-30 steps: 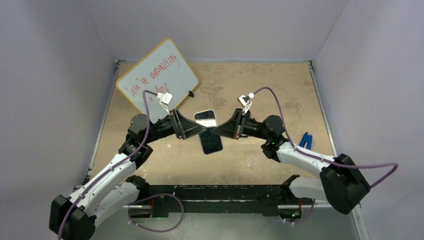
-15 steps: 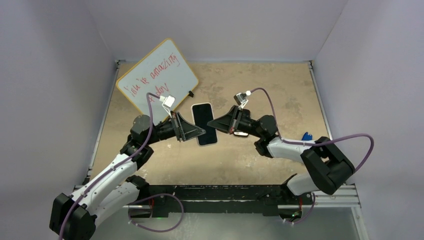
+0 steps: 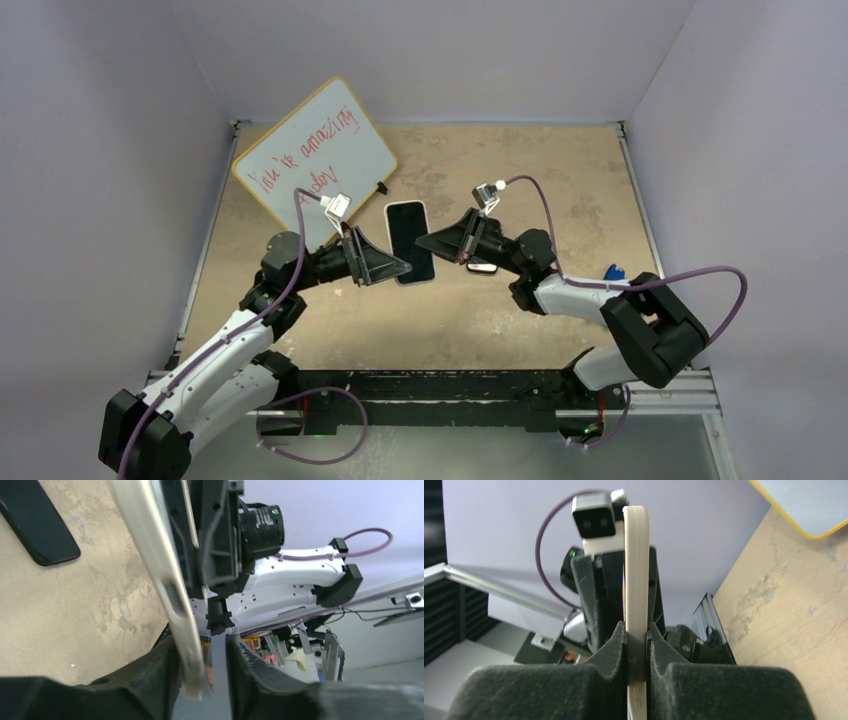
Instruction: Put the phone into the phone case
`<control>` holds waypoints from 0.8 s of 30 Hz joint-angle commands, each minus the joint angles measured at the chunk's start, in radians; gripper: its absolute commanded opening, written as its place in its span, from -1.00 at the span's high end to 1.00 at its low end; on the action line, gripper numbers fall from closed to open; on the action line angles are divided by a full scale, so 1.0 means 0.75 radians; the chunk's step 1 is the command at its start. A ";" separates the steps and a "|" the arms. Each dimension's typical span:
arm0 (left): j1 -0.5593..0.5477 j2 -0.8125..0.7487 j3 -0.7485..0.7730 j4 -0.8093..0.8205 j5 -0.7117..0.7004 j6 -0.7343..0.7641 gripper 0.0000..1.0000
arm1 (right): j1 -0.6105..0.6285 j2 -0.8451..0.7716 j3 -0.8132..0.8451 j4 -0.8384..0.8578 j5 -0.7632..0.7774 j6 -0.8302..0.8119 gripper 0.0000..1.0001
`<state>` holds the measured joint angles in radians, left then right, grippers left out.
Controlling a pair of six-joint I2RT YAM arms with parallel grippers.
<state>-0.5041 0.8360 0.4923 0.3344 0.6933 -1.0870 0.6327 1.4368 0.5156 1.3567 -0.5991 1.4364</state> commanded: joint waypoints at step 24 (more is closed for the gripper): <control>0.003 -0.042 0.118 -0.306 -0.104 0.182 0.39 | -0.041 -0.048 0.024 0.001 0.215 0.022 1.00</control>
<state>-0.5064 0.8318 0.5289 0.1902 0.6765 -1.0428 0.6079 1.4437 0.5156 1.3293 -0.4549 1.4841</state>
